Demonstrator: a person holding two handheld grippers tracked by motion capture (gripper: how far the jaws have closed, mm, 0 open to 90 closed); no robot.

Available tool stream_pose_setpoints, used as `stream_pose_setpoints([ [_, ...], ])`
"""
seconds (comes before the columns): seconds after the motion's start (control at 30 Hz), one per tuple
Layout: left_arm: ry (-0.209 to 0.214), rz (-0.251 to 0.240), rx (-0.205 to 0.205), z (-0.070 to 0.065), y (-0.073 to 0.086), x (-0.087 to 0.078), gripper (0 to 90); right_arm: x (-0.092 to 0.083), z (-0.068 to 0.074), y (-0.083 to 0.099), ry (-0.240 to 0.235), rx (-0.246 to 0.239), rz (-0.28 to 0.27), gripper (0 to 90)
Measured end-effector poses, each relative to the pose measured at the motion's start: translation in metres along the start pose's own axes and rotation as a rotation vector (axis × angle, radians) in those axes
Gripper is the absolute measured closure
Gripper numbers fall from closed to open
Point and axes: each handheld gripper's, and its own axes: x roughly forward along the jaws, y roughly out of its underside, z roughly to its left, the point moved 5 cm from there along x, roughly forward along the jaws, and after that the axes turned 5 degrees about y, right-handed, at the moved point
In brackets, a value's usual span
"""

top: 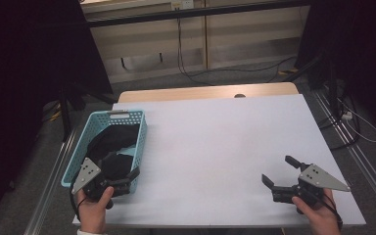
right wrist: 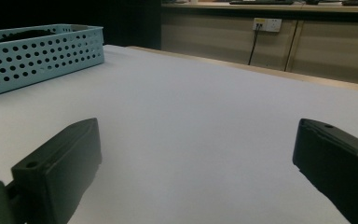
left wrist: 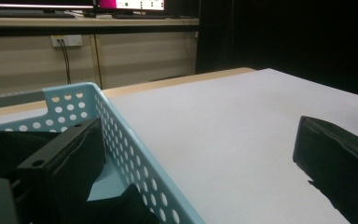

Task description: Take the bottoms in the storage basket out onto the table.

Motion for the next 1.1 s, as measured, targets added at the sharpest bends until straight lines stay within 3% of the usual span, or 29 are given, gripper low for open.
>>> stream_pose_setpoints([
  [0.27, 0.010, -0.003, -0.003, 0.005, -0.015, -0.006, 2.2, 0.003, -0.003, -0.002, 0.009, 0.021, -0.009, 0.3],
  [0.5, 0.025, 0.005, -0.002, 0.014, -0.029, 0.002, 2.1, 0.002, -0.003, -0.001, 0.003, 0.011, -0.001, 0.4],
  [0.7, 0.042, 0.023, 0.024, 0.021, -0.041, 0.010, 2.2, 0.000, -0.004, 0.000, 0.001, 0.017, 0.000, 0.3],
  [1.1, 0.048, 0.059, 0.035, 0.040, -0.049, 0.017, 2.5, -0.001, -0.003, -0.001, -0.011, 0.008, -0.003, 0.5],
])
